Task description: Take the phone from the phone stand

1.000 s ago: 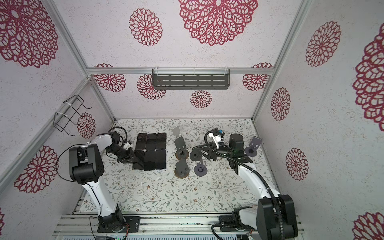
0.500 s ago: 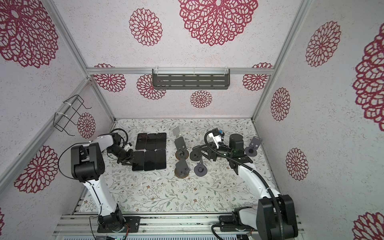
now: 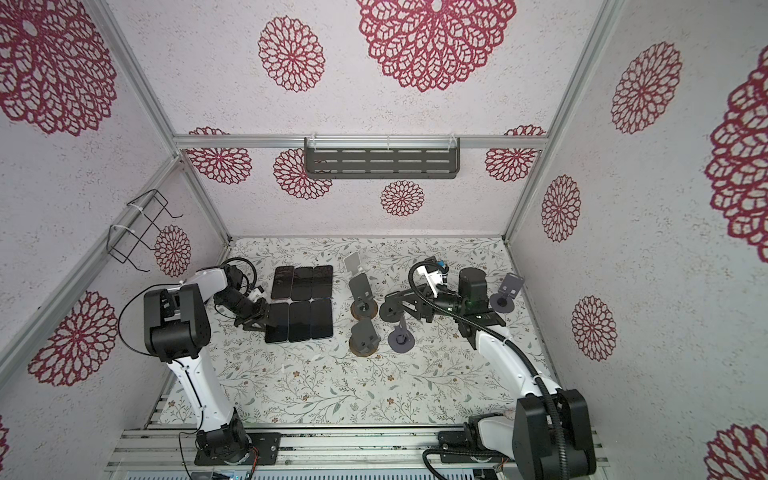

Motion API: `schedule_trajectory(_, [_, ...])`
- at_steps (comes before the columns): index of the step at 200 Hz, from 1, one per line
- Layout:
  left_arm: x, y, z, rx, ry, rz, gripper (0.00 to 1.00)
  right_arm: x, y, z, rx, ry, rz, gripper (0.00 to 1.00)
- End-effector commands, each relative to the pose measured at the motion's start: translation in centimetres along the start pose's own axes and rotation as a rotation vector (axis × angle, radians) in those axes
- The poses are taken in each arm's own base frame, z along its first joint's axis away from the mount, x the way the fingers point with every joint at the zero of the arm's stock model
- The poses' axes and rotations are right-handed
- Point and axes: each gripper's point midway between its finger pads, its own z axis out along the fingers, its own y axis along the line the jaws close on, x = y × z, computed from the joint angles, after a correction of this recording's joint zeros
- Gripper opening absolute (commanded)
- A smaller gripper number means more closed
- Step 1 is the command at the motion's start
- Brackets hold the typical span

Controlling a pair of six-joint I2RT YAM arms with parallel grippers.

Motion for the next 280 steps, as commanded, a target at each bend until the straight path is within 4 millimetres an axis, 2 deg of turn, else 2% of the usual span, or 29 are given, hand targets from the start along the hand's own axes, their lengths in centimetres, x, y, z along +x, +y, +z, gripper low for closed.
schedule_trajectory(1, [-0.4,0.2,-0.3,-0.014,-0.011,0.021,0.53,-0.8,0.7,-0.4,-0.008,-0.02,-0.06,0.42])
schedule_trajectory(45, [-0.5,0.1,-0.9,-0.02,-0.026,0.026,0.54,-0.9,0.8,-0.4,-0.004,-0.02,-0.057,0.42])
schedule_trajectory(112, [-0.8,-0.1,-4.0,-0.11,-0.122,0.041,0.6,-0.7,0.0,-0.7,0.071,-0.003,-0.032,0.42])
schedule_trajectory(116, [-0.7,-0.6,-5.3,-0.116,-0.16,0.055,0.6,-0.7,-0.2,-0.7,0.079,-0.002,-0.028,0.42])
schedule_trajectory(152, [-0.8,-2.0,-8.6,-0.146,-0.28,0.089,0.61,-1.4,-0.3,-1.4,0.159,-0.004,-0.038,0.42])
schedule_trajectory(159, [-0.9,-2.1,-9.3,-0.157,-0.31,0.087,0.66,-1.6,-0.4,-1.6,0.178,-0.006,-0.041,0.43])
schedule_trajectory(172, [-0.8,-2.4,-10.6,-0.197,-0.364,0.089,0.85,-2.0,-0.5,-1.9,0.216,-0.012,-0.051,0.43])
schedule_trajectory(176, [-0.7,-2.5,-10.9,-0.215,-0.378,0.091,0.88,-2.0,-0.6,-2.0,0.228,-0.014,-0.052,0.43])
schedule_trajectory(198, [0.1,-3.0,-12.7,-0.362,-0.439,0.111,0.91,-3.5,-2.6,-3.7,0.425,-0.085,-0.068,0.44])
schedule_trajectory(212, [0.6,-3.5,-13.9,-0.478,-0.502,0.138,1.0,-4.3,-3.6,-5.1,0.537,-0.14,-0.072,0.45])
schedule_trajectory(230, [0.4,-4.5,-15.2,-0.551,-0.641,0.145,0.97,-5.1,-5.0,-7.0,0.679,-0.203,-0.059,0.45])
schedule_trajectory(238, [-0.1,-4.7,-16.1,-0.562,-0.743,0.113,0.97,-5.1,-5.9,-8.0,0.758,-0.223,-0.042,0.46])
schedule_trajectory(262, [-0.2,-3.1,-18.8,-0.672,-1.007,-0.011,0.97,-4.4,-8.6,-12.0,1.035,-0.267,-0.005,0.47])
schedule_trajectory(280, [0.1,-2.2,-19.7,-0.683,-1.151,-0.053,0.97,-3.2,-10.0,-14.4,1.187,-0.261,-0.012,0.51])
